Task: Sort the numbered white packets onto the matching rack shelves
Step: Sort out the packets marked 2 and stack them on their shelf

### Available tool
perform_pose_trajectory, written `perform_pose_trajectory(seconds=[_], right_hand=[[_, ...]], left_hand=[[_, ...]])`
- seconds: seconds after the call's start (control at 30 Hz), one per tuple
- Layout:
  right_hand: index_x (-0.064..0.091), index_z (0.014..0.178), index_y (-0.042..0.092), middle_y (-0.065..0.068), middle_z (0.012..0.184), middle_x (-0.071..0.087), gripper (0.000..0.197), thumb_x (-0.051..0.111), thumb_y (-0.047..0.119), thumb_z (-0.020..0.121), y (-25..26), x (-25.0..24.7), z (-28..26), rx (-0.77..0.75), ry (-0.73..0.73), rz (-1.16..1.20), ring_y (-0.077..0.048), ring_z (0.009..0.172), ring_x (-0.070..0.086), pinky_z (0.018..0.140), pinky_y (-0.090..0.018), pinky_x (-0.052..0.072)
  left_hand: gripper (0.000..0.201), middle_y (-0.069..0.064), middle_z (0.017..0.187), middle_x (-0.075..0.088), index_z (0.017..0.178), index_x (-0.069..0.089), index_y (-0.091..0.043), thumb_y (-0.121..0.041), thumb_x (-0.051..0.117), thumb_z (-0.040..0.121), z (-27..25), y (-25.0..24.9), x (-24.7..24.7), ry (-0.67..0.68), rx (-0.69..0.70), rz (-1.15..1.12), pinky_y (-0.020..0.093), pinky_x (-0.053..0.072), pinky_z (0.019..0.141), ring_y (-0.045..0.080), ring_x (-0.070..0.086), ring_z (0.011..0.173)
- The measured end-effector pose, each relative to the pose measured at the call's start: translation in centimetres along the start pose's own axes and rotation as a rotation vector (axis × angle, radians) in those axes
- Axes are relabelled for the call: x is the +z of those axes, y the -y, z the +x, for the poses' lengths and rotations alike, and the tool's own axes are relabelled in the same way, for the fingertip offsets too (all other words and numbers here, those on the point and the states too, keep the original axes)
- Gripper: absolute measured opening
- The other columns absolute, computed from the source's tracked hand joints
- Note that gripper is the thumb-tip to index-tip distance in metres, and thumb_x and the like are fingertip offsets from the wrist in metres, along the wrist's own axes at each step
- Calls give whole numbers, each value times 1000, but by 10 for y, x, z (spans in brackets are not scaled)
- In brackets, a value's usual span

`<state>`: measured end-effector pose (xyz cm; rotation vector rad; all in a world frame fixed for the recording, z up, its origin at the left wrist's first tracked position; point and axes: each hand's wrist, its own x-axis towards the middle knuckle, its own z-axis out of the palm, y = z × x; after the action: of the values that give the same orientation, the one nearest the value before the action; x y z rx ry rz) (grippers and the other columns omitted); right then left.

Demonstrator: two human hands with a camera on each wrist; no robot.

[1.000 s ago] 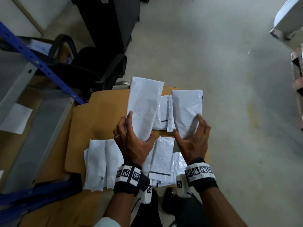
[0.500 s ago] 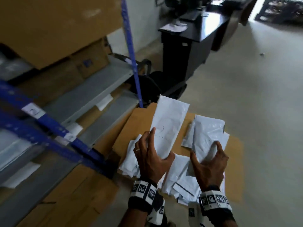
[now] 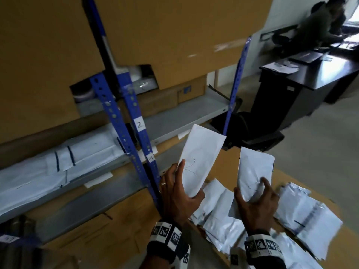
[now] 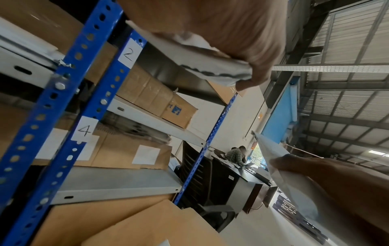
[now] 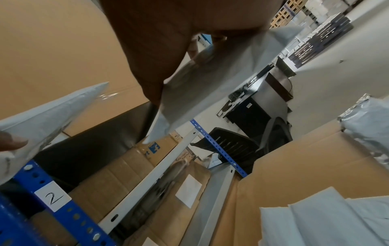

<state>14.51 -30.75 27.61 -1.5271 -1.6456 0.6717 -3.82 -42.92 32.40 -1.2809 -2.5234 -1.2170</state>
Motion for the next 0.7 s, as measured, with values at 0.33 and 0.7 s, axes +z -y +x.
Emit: perform_pose_trajectory(seconds=[0.33,0.7], right_hand=[[42,146,18,-16,140,46,88,89,37,74,55,84,2,36,-36,16,-29,132,36,108,-51,40],[40,146,23,-13,142,40,87,88,37,75,81,130,34,80,8,-5,-30,132,40,107,-51,43]], left_hand=[[104,-2,147,37,154,23,-37,-64,71,65,76,79,-17,33,55,-23,57,44,102,27,40,131],[104,-3,149,31,153,23,-35,-56,67,62,164,105,1,124,59,-7,58,34,108,28,32,134]])
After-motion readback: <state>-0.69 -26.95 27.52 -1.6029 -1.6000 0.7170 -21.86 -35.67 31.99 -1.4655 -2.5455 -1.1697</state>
